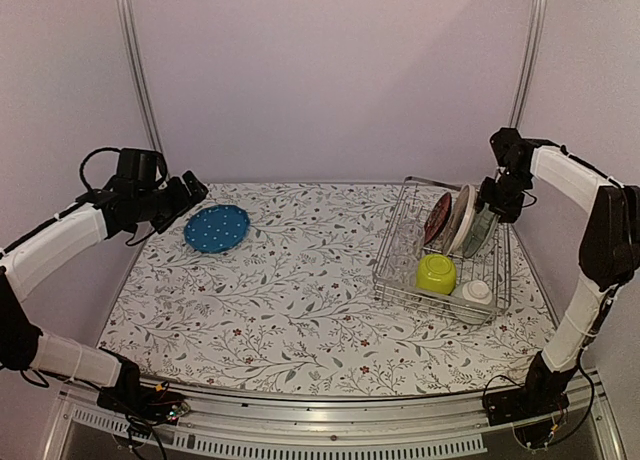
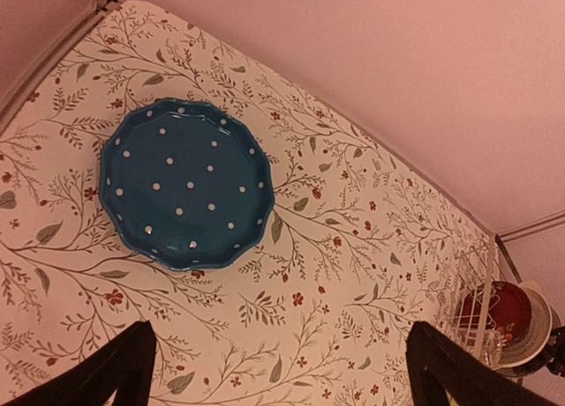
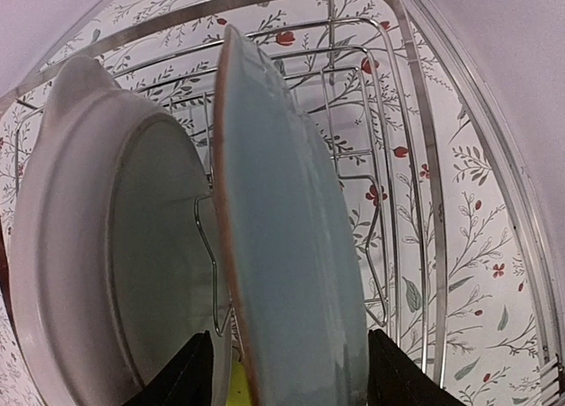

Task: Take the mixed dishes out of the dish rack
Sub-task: Grab the plate from the dish rack.

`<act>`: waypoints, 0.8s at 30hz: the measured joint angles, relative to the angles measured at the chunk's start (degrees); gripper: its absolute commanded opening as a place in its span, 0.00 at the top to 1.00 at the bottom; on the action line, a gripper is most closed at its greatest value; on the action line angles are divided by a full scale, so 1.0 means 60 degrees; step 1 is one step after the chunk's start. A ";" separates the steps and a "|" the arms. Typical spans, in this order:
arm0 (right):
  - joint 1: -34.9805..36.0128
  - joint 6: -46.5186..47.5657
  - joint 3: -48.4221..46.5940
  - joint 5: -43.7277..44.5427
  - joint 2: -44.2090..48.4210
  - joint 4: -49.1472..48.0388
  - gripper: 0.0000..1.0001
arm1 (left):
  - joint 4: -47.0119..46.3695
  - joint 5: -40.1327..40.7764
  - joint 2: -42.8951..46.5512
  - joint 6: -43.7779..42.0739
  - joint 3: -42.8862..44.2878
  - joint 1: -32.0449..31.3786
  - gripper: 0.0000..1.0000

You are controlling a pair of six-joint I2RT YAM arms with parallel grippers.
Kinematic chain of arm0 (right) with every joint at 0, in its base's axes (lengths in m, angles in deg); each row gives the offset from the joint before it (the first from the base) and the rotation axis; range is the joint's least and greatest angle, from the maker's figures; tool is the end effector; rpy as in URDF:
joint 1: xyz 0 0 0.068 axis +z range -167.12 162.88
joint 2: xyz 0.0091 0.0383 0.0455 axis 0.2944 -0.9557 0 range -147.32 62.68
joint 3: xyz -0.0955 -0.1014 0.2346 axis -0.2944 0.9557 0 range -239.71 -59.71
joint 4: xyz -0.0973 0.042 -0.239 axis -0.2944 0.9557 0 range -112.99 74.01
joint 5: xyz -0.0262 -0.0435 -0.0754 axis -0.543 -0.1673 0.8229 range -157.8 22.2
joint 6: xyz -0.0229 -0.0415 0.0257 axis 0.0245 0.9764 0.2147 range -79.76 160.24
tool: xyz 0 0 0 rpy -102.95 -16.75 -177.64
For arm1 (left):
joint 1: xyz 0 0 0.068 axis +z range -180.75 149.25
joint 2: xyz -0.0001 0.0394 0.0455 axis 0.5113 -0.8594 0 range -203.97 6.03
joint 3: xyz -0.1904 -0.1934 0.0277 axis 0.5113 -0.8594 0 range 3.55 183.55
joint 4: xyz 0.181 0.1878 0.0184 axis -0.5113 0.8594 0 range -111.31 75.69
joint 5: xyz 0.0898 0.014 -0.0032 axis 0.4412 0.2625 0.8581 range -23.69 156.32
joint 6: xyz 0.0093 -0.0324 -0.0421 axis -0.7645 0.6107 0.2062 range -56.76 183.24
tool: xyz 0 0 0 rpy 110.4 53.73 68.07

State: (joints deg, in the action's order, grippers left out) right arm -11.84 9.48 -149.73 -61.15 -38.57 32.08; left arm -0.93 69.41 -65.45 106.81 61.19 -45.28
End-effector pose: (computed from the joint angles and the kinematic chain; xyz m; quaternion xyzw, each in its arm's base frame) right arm 0.3663 0.0298 0.2834 0.2271 0.9503 0.0094 0.2126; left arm 0.2706 -0.0682 0.3019 -0.2338 0.8521 -0.2062 0.4204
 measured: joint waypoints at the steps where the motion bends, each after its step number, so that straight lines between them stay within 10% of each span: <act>1: 0.0000 -0.0011 0.0000 -0.0015 -0.0044 -0.0029 0.47 | 0.0000 -0.0004 0.0000 0.0000 0.0000 0.0000 0.00; 24: -0.0029 0.0055 0.0069 -0.0029 -0.0189 -0.0117 0.73 | -0.0208 -0.0197 -0.0160 0.0138 0.0000 0.0000 0.00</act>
State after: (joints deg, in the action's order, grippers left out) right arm -12.02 9.80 -149.31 -61.32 -39.71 31.38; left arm -2.18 68.23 -66.41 107.64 61.19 -45.28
